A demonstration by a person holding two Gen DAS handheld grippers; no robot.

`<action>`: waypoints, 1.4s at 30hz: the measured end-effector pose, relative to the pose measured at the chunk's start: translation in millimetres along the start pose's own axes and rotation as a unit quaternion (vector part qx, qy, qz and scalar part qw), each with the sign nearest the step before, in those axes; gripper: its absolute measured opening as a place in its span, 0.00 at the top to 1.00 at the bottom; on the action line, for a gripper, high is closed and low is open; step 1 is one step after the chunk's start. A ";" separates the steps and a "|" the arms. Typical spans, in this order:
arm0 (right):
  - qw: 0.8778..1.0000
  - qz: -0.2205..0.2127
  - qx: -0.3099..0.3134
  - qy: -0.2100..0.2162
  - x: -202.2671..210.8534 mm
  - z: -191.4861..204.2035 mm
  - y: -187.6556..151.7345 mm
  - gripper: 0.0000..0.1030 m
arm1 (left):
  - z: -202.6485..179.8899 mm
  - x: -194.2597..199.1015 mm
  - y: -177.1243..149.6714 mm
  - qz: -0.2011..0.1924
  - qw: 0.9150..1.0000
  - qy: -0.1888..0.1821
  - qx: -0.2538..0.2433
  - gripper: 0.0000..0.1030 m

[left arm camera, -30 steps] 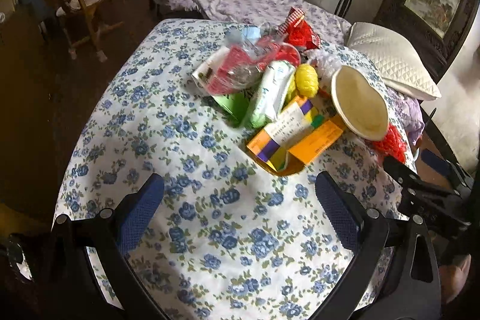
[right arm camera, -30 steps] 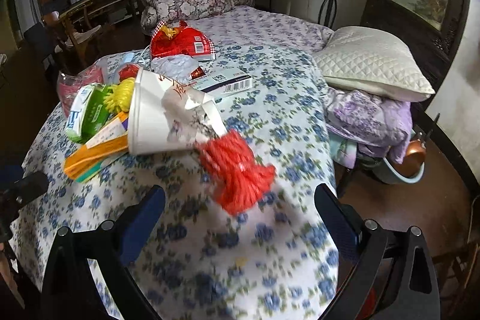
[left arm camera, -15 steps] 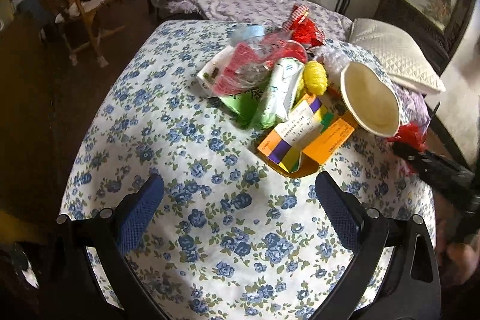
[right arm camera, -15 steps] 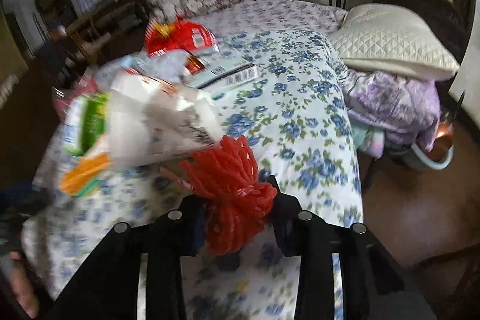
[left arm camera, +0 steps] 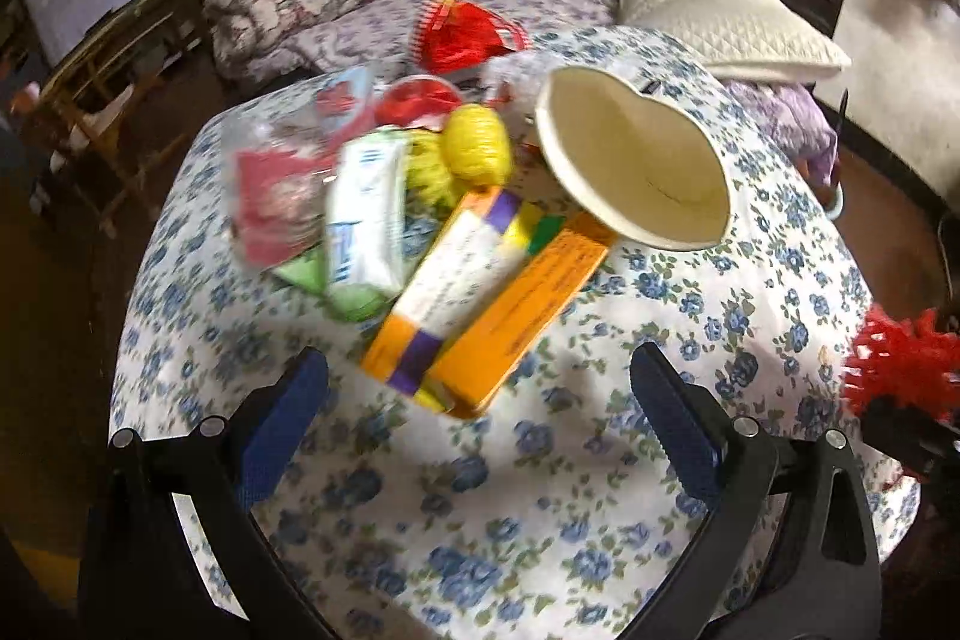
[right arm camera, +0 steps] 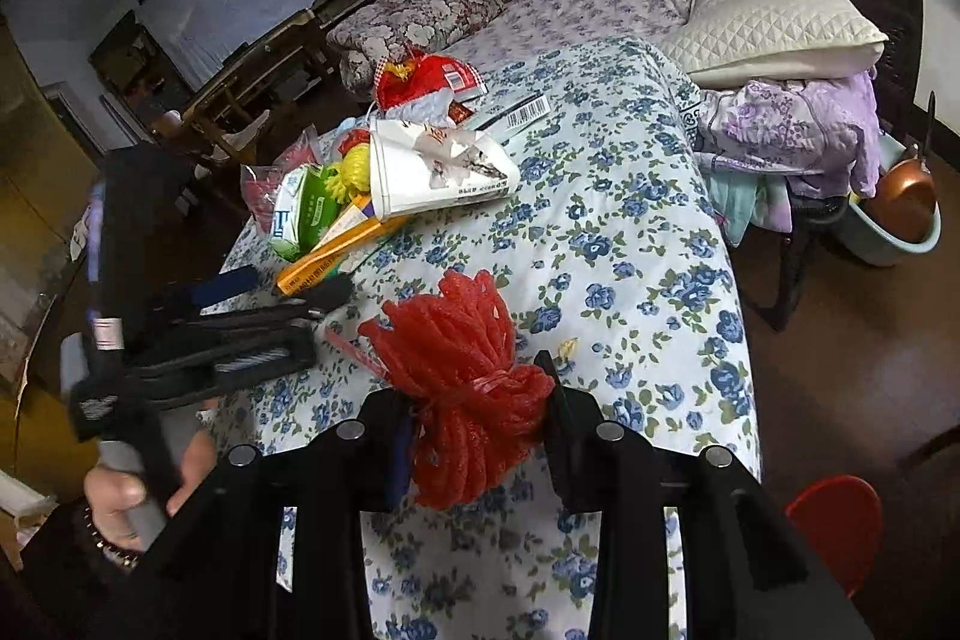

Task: Collect trash
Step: 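Grasp the red yarn bundle with the right tool while the left tool grasps the orange box, then carry the red yarn and orange box with both tools over the red wastebasket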

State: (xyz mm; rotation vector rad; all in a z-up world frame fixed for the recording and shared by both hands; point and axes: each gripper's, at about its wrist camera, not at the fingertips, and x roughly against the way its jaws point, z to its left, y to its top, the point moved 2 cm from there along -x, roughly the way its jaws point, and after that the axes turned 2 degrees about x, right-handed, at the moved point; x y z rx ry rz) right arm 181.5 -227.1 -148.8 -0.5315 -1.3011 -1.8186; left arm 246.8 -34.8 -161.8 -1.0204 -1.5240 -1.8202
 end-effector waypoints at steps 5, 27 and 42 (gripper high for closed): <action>1.000 -0.006 0.007 0.006 5.7 5.0 -0.5 0.65 | 6.1 -13.5 9.7 0.002 1.000 -0.012 0.026 0.33; 0.999 0.004 0.030 -0.011 42.5 57.7 -35.8 0.65 | 31.9 85.0 -74.1 -0.034 0.986 -0.113 0.121 0.81; 0.999 -0.004 0.032 -0.011 55.0 65.8 -40.3 0.65 | 30.8 90.0 -85.8 -0.032 0.985 -0.122 0.118 0.81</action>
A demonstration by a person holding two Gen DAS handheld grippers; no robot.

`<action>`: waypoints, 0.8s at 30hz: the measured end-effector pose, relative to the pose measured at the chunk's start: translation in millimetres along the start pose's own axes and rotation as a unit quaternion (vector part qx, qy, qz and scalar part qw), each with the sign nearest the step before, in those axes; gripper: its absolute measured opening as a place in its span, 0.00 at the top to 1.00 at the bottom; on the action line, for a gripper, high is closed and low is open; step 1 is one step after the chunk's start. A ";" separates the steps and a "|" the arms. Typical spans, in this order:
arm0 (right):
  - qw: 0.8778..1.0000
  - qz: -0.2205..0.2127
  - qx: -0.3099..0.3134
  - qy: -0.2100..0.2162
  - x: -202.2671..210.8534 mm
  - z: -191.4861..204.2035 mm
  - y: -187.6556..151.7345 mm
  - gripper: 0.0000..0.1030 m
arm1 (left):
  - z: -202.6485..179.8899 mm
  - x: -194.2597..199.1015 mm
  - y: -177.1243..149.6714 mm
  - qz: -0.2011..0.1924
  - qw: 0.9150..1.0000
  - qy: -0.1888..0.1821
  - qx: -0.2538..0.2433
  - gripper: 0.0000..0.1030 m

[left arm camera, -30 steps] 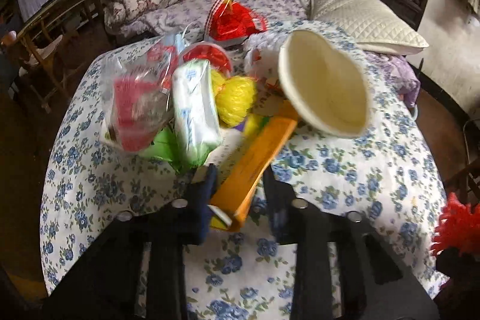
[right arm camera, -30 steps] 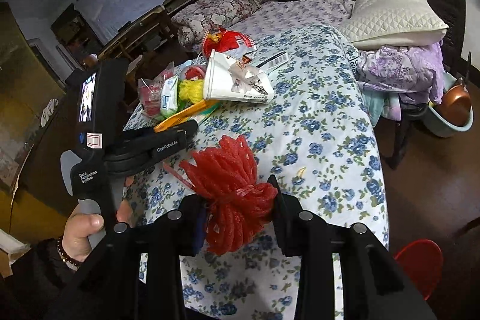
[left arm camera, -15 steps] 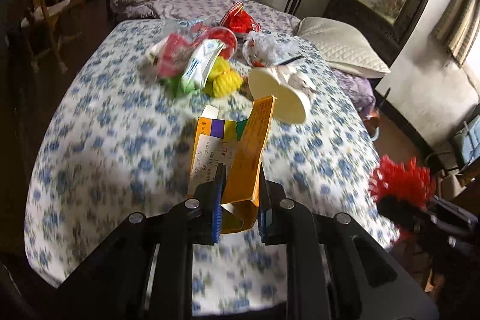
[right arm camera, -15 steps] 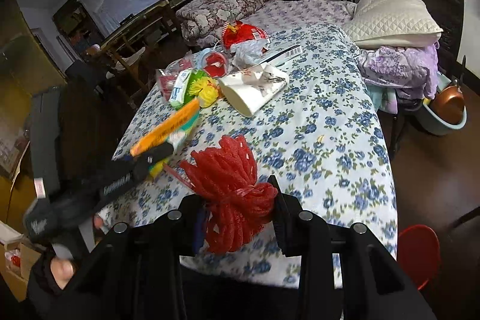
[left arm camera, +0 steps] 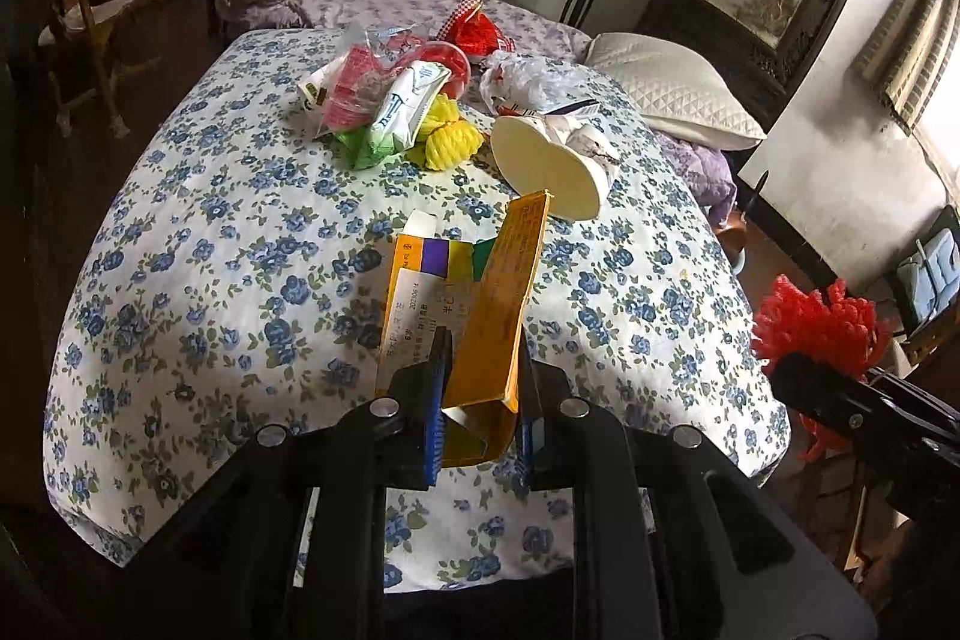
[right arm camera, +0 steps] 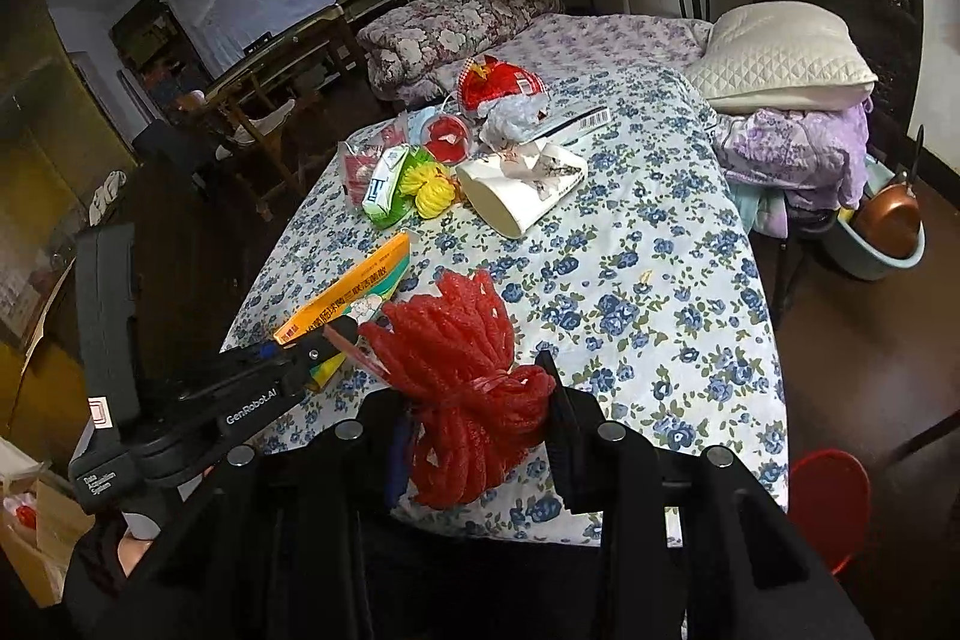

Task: Collect trash
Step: 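Carry the red yarn and orange box with both tools over the red wastebasket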

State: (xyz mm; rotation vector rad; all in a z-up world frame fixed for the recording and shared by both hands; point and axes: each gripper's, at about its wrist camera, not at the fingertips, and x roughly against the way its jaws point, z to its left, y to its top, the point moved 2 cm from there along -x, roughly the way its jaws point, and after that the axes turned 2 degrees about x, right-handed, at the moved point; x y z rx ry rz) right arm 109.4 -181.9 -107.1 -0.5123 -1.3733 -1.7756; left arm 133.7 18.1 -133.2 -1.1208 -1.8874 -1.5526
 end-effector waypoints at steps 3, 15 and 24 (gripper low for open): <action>1.000 0.003 -0.007 0.006 -5.2 -6.2 -2.5 0.65 | -4.5 -0.2 -0.1 -0.001 1.000 -0.004 -0.006 0.81; 0.999 -0.008 -0.031 -0.001 1.5 -46.2 -2.0 0.65 | -50.0 6.6 8.5 -0.013 0.998 -0.015 -0.063 0.81; 0.991 -0.024 -0.062 -0.113 59.0 -150.8 -16.0 0.65 | -181.9 -12.6 3.5 0.018 0.983 -0.103 -0.148 0.81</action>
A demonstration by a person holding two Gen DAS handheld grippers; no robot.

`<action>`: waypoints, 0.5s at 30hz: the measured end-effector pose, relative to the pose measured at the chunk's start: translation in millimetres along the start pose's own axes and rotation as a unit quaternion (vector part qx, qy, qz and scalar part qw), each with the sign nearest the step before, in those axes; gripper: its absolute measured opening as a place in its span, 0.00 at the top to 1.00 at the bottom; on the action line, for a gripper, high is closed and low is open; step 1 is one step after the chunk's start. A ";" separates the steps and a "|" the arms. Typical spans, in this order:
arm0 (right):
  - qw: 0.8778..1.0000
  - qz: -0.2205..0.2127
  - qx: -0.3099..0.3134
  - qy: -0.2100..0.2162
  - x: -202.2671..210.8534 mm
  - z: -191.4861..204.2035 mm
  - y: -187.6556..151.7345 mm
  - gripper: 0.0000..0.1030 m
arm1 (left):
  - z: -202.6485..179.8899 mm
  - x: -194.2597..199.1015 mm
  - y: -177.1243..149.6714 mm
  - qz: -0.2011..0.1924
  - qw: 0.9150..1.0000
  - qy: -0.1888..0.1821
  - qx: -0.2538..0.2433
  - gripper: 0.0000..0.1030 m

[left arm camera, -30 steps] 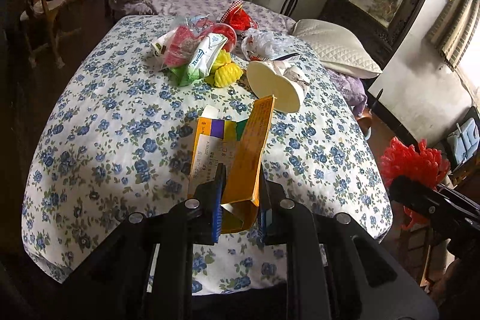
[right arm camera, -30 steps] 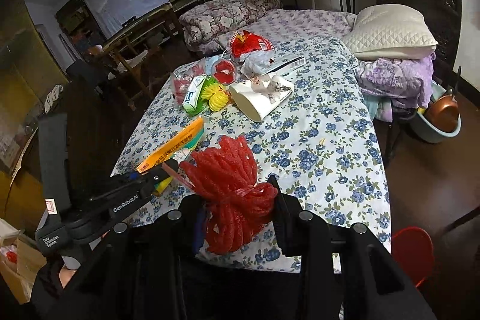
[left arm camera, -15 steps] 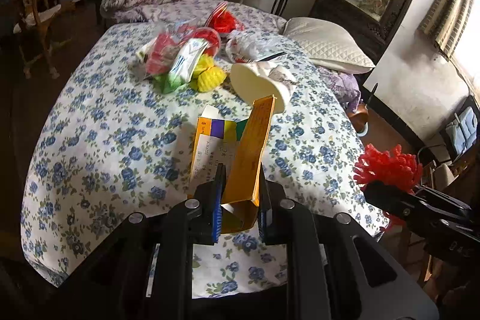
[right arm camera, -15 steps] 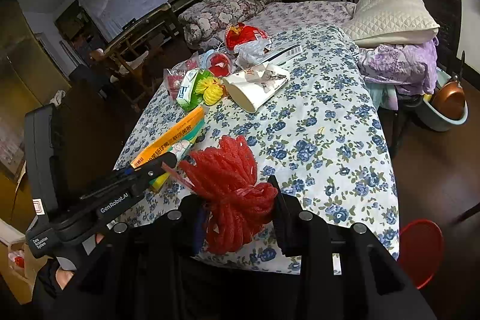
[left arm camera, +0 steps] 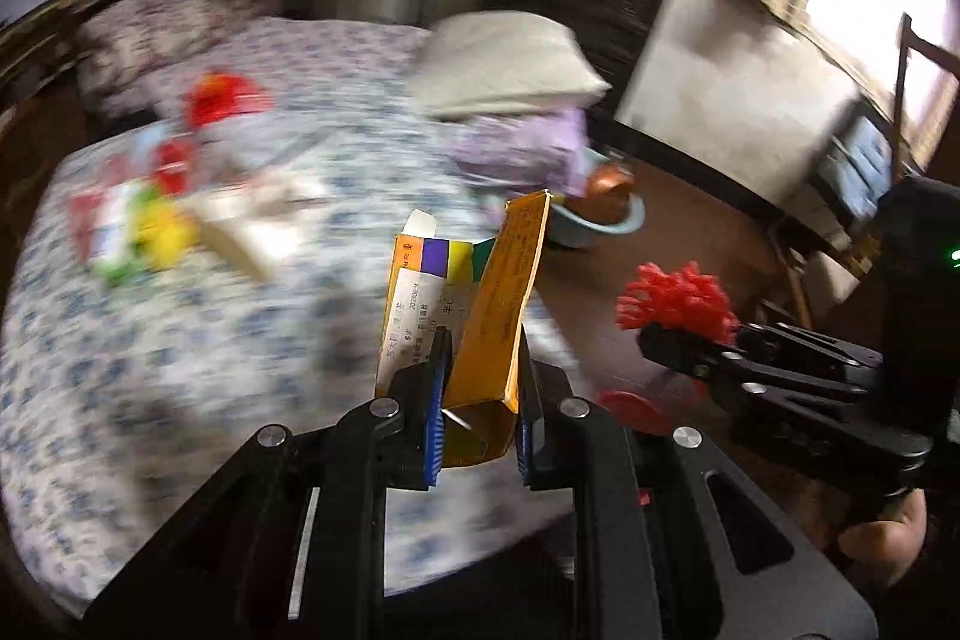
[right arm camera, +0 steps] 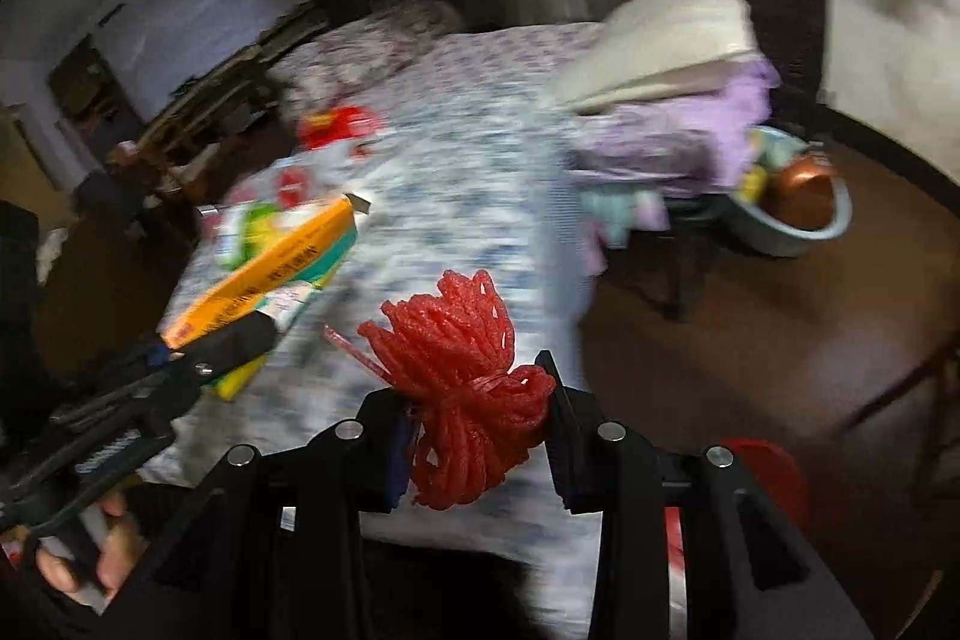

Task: Collect trash
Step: 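Carry the red yarn and orange box with both tools over the red wastebasket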

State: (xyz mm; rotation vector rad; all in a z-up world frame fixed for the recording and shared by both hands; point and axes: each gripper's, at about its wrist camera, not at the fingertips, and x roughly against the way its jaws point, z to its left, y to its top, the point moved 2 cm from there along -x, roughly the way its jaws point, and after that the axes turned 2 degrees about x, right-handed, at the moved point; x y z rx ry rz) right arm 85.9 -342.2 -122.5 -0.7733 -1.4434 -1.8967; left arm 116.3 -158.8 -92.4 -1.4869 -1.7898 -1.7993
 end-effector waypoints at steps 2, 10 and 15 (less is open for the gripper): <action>1.000 0.005 -0.014 -0.026 5.8 -32.3 -10.9 0.65 | -30.4 -18.4 2.0 0.012 1.000 -0.016 -0.019 0.81; 0.984 0.076 -0.135 -0.091 -22.1 -176.3 -102.3 0.65 | -141.8 -121.0 -19.7 0.094 0.991 -0.074 -0.064 0.81; 0.966 0.128 -0.212 -0.074 -81.2 -224.4 -162.3 0.65 | -173.7 -186.0 -47.1 0.147 0.983 -0.076 -0.076 0.81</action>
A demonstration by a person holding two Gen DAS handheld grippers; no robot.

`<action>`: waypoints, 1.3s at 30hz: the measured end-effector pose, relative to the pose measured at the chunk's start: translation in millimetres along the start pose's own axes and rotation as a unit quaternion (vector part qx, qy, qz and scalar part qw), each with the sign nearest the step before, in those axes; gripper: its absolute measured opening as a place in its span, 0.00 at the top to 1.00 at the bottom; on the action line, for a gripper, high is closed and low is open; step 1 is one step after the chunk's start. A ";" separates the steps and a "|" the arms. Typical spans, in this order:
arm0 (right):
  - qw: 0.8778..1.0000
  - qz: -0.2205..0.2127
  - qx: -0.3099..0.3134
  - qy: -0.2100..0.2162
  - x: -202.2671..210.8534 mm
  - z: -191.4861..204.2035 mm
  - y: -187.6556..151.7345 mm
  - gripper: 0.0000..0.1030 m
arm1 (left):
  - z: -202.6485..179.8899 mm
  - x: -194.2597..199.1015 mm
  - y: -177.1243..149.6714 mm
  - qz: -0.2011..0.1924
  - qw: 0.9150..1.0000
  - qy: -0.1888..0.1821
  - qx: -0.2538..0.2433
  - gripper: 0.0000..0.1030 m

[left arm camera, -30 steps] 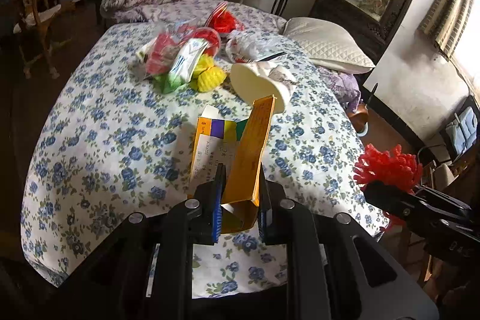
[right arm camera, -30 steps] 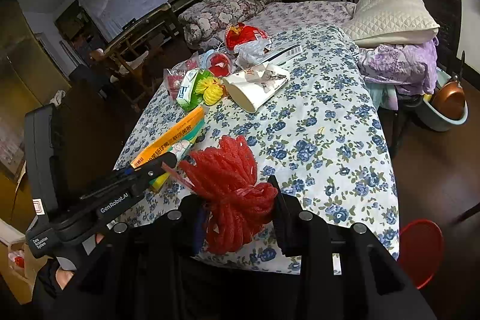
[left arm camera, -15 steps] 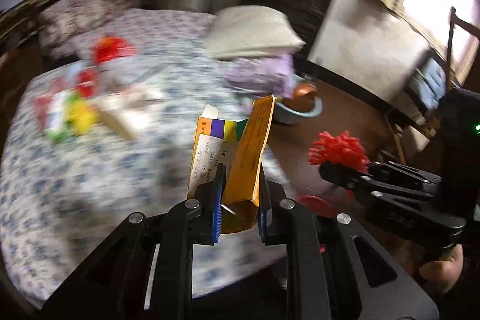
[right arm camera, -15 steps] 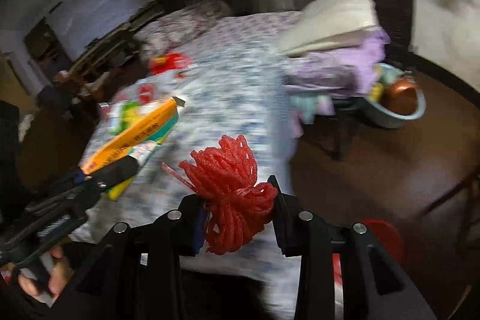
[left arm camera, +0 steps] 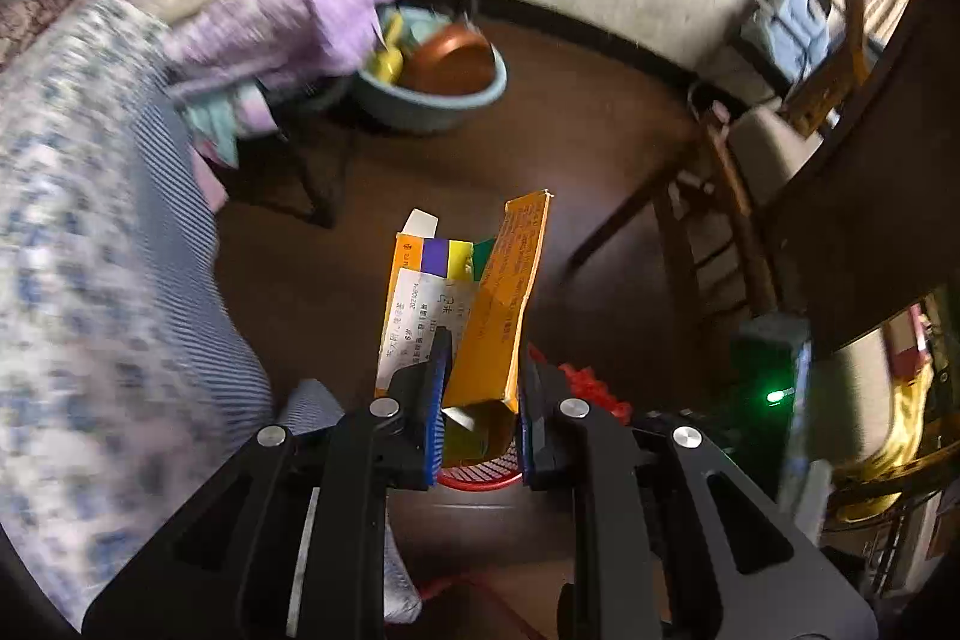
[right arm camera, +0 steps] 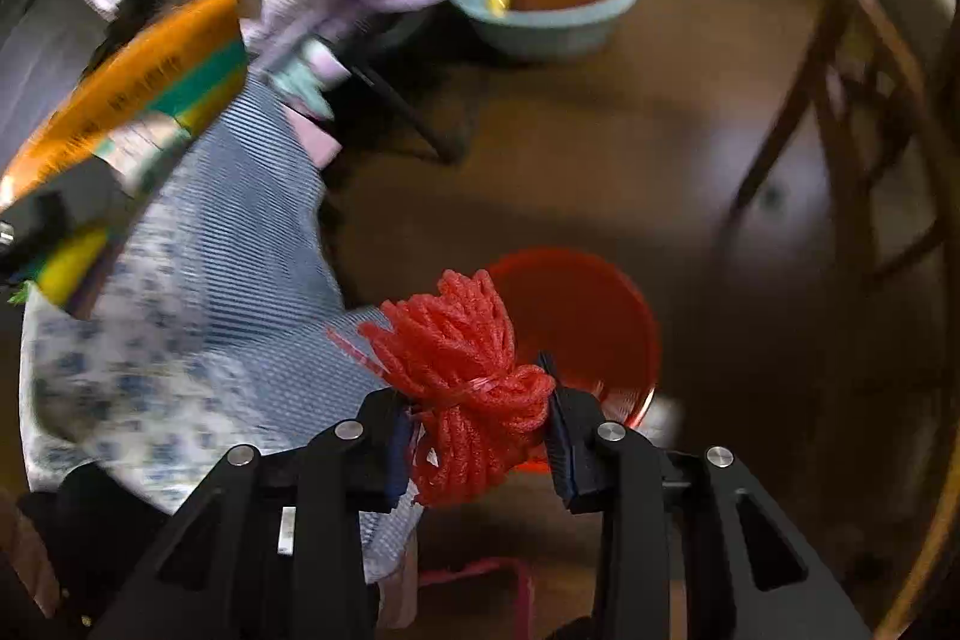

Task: Collect trash
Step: 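Carry the red yarn and orange box with both tools over the red wastebasket, then open the right tool over the basket while the left tool releases the orange box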

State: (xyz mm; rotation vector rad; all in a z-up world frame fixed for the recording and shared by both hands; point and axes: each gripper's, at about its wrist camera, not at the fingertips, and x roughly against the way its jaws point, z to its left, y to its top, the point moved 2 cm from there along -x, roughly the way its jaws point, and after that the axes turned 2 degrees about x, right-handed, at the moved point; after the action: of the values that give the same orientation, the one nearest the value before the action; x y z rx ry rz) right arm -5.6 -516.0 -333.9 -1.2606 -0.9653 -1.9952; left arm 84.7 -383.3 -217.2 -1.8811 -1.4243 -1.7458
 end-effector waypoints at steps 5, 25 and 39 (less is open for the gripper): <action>0.999 0.025 -0.019 0.013 -40.4 -10.7 -6.9 0.65 | -0.8 -56.6 -13.4 0.058 0.998 0.004 0.011 0.81; 0.995 0.073 -0.058 -0.035 -84.7 -53.9 -11.4 0.37 | -1.5 -165.1 -50.6 0.185 0.983 -0.008 -0.014 0.81; 0.994 0.091 -0.042 -0.051 -79.9 -63.1 -34.9 0.37 | -3.7 -174.5 -49.2 0.183 0.983 -0.028 -0.005 0.19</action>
State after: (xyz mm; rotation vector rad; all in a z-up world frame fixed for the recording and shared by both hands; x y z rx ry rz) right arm -33.5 -540.3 -434.9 -1.4532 -0.7897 -1.8624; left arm 74.9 -446.8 -386.8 -2.0527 -1.0033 -1.5355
